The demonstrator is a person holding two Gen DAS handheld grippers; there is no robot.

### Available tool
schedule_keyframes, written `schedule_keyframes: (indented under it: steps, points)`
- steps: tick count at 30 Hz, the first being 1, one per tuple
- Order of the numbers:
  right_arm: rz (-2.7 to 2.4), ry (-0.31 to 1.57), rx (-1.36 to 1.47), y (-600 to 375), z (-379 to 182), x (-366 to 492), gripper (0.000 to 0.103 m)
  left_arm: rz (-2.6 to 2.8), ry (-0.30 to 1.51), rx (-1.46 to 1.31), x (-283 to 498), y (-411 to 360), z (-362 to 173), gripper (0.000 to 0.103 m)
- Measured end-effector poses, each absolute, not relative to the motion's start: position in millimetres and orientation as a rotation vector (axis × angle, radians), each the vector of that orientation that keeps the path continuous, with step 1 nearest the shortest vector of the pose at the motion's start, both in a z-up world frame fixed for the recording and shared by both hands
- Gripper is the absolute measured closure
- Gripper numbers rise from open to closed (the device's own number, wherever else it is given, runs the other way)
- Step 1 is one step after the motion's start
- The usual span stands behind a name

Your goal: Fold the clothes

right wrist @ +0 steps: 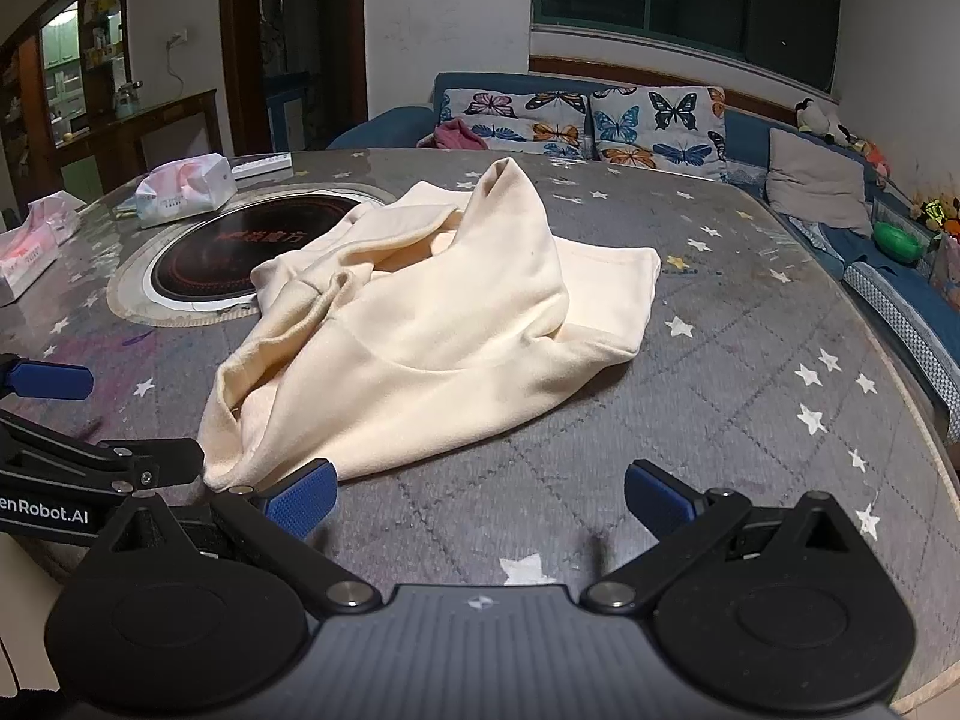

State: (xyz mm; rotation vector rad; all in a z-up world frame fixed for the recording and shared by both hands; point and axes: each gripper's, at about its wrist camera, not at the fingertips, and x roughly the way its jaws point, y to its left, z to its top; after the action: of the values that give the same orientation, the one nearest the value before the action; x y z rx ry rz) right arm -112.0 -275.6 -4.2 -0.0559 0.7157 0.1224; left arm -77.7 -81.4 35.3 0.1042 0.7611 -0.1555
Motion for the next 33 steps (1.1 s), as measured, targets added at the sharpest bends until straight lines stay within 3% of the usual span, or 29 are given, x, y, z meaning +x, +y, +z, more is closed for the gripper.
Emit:
schedule_keyframes:
  steps: [25,33]
  points:
    - [0.136,0.689,-0.106,-284,16,-68,0.004,-0.177,0.683,0.09,-39,-81,60,0.001]
    - [0.148,0.684,-0.093,-299,30,-24,0.009,-0.208,0.659,0.068,2,-87,72,0.014]
